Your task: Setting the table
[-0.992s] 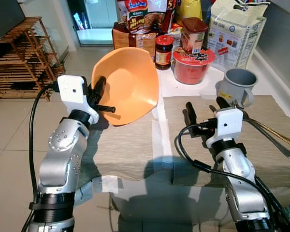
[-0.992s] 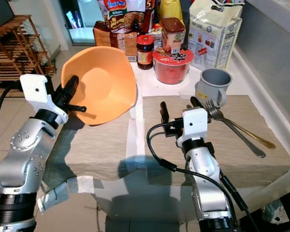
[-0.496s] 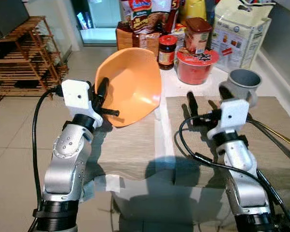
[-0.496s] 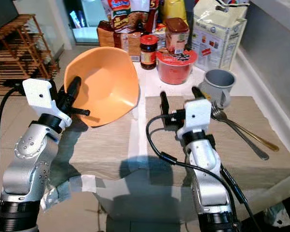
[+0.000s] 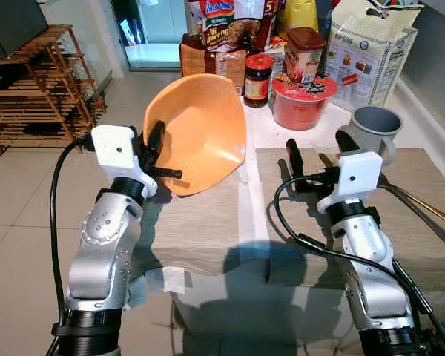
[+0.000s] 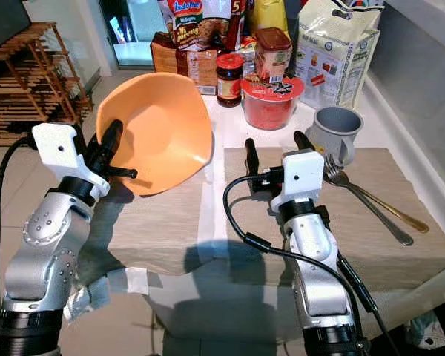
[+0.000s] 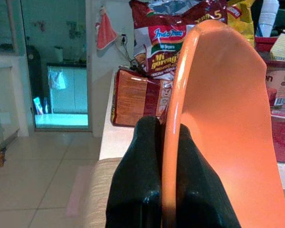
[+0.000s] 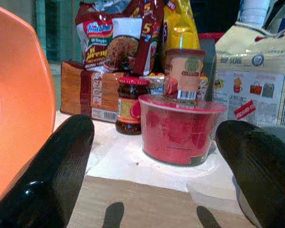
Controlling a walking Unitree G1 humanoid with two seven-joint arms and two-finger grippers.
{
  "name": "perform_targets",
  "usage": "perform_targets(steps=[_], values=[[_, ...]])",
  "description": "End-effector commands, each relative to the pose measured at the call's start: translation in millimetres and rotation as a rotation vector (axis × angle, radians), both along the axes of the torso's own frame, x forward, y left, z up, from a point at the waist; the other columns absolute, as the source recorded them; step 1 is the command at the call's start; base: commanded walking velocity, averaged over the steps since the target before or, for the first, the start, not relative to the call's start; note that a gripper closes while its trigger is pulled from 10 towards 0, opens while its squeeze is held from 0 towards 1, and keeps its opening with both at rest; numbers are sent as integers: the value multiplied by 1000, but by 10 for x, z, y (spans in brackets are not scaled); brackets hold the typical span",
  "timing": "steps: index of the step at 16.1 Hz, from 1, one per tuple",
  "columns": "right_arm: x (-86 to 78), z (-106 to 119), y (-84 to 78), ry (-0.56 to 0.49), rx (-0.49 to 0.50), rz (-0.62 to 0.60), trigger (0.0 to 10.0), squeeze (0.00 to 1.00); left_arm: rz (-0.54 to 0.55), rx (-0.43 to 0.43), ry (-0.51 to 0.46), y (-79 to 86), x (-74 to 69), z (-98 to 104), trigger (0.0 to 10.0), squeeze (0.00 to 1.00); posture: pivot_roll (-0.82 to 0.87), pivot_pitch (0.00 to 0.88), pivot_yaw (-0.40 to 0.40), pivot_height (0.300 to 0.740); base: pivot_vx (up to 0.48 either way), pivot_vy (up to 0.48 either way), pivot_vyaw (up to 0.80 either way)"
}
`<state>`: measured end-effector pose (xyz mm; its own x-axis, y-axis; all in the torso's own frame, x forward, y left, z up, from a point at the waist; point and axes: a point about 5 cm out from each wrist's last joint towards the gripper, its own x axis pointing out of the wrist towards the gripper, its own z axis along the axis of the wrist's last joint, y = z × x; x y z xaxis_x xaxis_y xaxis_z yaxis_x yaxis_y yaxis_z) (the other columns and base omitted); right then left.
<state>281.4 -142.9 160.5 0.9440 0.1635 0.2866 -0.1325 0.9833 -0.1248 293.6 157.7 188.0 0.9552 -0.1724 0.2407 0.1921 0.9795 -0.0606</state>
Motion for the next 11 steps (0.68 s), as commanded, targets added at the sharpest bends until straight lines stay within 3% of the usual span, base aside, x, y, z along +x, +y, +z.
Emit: perform_targets(steps=[1,4,5,11], values=[[6,-53,8,29,1,-3,10000,0,9,-1,16,22,10,-6,0,0,-105,0,63,740,-289,0,0],[9,-136,-23,62,-5,-9,10000,0,-25,16,0,-14,20,31,431,0,-104,0,61,740,-418,0,0],[10,-151,-29,68,-6,-10,10000,0,-39,14,2,-42,14,34,0,0,-104,0,61,740,-454,0,0],[14,-191,-40,79,-15,-12,10000,0,-60,17,3,-81,26,43,0,0,-107,0,60,740,-374,0,0]])
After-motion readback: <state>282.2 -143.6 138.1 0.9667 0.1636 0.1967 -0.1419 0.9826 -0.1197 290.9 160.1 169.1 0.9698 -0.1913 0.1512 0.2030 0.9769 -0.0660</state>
